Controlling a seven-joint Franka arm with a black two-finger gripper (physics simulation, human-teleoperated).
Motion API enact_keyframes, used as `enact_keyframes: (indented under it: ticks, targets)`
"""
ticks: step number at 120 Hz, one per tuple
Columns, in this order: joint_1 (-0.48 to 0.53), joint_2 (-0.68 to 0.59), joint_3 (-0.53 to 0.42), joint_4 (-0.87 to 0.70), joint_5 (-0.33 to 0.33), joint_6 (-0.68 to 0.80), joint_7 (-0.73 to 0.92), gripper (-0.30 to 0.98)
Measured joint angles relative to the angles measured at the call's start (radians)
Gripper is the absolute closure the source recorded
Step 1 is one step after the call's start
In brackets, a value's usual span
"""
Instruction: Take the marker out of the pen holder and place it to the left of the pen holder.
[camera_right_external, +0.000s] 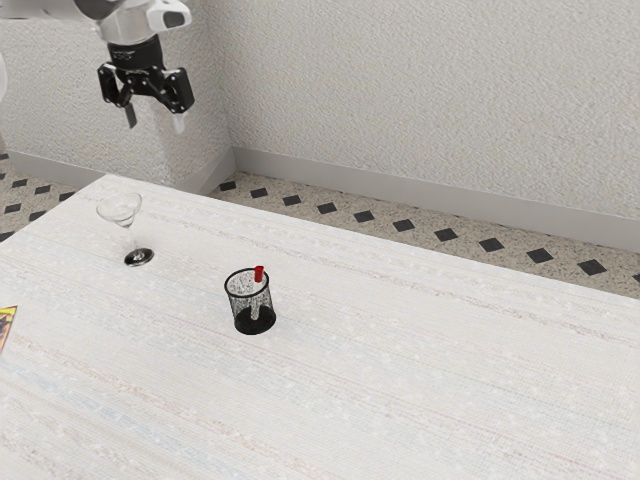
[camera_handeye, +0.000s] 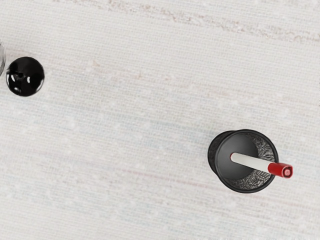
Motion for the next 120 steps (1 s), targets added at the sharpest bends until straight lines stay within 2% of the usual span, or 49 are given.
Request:
enact_keyframes:
  ticks: [20, 32, 51, 78, 88, 109, 120]
  targets:
    - [-0.006, 0.005, -0.004, 0.003, -0.009, -0.008, 0.015, 0.02]
    - [-0.047, 0.013, -0.088, 0.004, -0.025, 0.039, 0.001, 0.03]
    - [-0.059, 0.195, -0.261, 0.004, -0.034, 0.198, -0.021, 0.03]
    - [-0.051, 0.357, -0.337, 0.02, -0.033, 0.371, -0.052, 0.03]
    - [-0.013, 0.424, -0.333, 0.049, -0.008, 0.418, -0.06, 0.03]
    - [0.073, 0.511, -0.33, 0.119, 0.11, 0.521, -0.069, 0.03]
    - [0.125, 0.512, -0.336, 0.126, 0.123, 0.533, -0.068, 0.03]
